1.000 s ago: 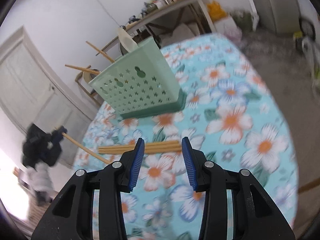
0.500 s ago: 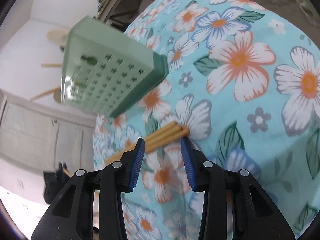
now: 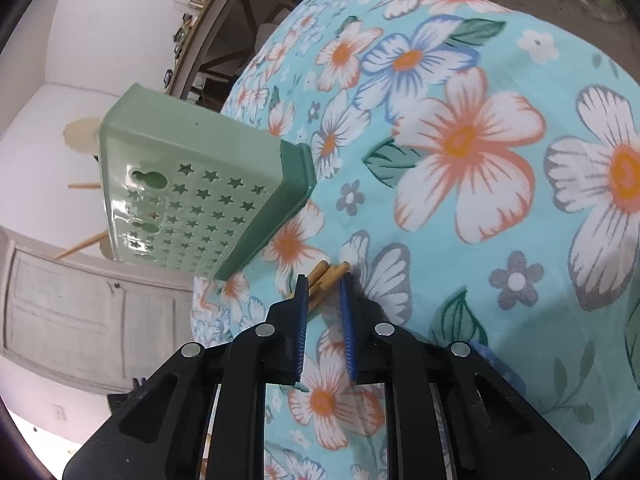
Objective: Organize utensils
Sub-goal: 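Grasp another wooden chopstick with the right tool while the left tool holds its chopstick, then carry both held chopsticks up over the green holder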
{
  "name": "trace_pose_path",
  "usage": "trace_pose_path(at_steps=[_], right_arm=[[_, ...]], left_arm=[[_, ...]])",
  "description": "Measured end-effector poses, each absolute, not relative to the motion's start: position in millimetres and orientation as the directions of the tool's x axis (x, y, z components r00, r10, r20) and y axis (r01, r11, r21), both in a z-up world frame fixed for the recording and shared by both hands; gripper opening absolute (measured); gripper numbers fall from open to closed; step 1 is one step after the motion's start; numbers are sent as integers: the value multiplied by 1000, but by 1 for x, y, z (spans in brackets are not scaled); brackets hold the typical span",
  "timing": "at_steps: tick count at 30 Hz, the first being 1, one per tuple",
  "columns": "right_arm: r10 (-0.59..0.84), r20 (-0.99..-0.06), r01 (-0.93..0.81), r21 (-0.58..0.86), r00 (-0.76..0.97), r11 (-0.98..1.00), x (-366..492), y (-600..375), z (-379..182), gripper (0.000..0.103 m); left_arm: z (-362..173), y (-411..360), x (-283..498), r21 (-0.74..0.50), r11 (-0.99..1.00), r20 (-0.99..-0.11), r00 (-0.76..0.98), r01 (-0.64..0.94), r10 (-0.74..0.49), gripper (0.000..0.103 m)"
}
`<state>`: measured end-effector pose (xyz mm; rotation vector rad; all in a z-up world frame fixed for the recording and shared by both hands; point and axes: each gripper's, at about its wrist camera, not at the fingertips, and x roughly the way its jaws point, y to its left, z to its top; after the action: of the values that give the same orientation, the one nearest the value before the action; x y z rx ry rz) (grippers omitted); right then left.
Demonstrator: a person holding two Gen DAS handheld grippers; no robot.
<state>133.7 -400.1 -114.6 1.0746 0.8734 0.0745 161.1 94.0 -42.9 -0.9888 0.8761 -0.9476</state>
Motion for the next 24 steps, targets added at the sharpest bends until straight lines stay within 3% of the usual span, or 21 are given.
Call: trace_pose_path(at_steps=[12,24], right_arm=[[417,-522,244,794,744,557,101,-426,-79,9],[317,-420,12,618,850,786,75,-403,15,5]], left_arm=[[-34,90,159,-925,281,-184,345,256,-920,5],[-18,86,157,-903,321,-204,374,285,-905,5]])
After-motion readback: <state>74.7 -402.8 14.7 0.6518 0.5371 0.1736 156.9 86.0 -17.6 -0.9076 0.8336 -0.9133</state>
